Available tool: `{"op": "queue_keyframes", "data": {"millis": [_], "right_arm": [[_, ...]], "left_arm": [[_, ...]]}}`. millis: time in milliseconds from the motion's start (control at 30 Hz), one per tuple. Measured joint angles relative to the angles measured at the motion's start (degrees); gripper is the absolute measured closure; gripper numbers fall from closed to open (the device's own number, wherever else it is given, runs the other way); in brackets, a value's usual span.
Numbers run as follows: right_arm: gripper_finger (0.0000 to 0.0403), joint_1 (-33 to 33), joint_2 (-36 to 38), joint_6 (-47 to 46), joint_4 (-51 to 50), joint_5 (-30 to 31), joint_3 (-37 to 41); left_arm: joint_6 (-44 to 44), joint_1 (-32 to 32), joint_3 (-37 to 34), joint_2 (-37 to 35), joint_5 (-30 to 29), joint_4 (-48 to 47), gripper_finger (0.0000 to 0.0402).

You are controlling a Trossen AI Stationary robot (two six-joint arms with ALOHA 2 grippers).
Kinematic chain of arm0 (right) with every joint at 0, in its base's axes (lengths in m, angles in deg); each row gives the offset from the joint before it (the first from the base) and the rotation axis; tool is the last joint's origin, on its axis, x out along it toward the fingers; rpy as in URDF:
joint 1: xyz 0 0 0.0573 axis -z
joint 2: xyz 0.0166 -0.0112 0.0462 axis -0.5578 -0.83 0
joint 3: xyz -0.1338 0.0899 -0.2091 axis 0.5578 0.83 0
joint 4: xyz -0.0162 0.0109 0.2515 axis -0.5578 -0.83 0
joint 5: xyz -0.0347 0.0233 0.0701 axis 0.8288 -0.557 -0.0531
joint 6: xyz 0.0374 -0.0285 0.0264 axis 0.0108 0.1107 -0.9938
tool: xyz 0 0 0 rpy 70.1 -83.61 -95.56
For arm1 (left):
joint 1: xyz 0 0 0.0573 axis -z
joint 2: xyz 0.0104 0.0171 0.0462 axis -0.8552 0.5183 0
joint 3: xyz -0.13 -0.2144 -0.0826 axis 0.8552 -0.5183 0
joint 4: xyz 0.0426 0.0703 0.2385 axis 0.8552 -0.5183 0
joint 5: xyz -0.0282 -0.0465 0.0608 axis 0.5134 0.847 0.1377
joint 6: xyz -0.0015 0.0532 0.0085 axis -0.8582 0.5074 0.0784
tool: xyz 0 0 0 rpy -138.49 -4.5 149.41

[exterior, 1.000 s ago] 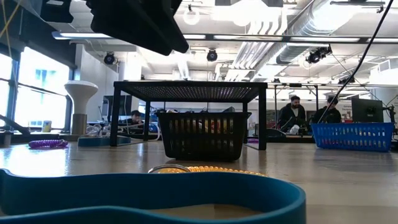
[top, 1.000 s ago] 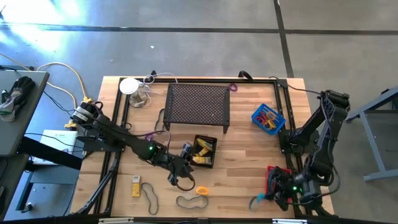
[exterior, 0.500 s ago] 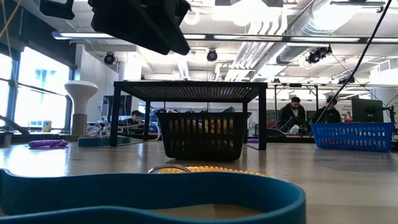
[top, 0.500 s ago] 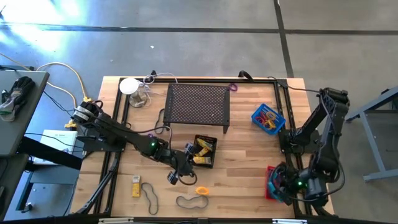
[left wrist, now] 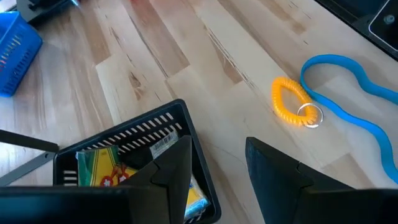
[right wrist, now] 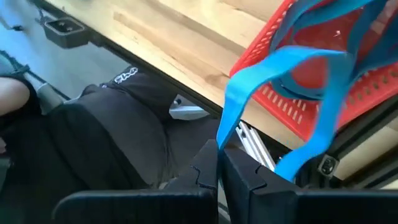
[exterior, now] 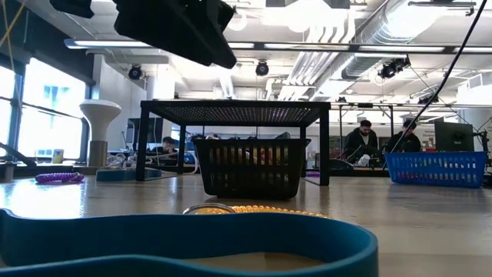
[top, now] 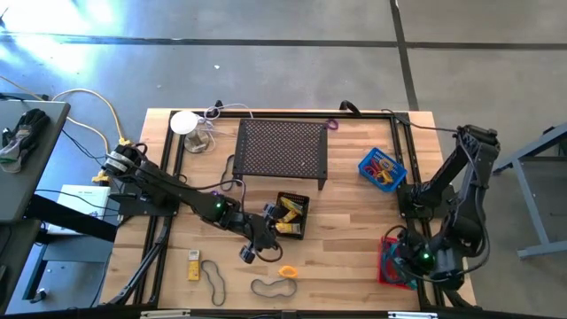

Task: Pick & Place Office Desk Supplies
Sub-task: Put the blue rubber band into the orange bin

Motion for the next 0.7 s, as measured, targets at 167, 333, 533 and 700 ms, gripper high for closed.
{"op": "queue_keyframes", "data": {"millis": [167, 333, 533, 700], "right_arm": [[0.0399, 1.8, 0.0, 0.0, -3.0, -3.1, -2.0], [0.0399, 3.3, 0.0, 0.2, -6.4, -9.9, -2.7], [0.0399, 4.4, 0.0, 0.4, -10.6, -16.6, -2.7], [0.0399, 4.4, -0.5, 0.5, -12.2, -19.7, -2.7]], "left_arm": [[0.0, 0.0, 0.0, 0.0, -0.1, -1.5, 0.0257], [0.0, -0.2, 0.0, 0.0, -0.1, -3.2, 0.0257], [0.8, -0.3, 0.0, 0.0, -0.1, -3.8, 0.0257], [2.5, -0.3, 0.0, 0.0, -0.1, -8.3, 0.0257]]}}
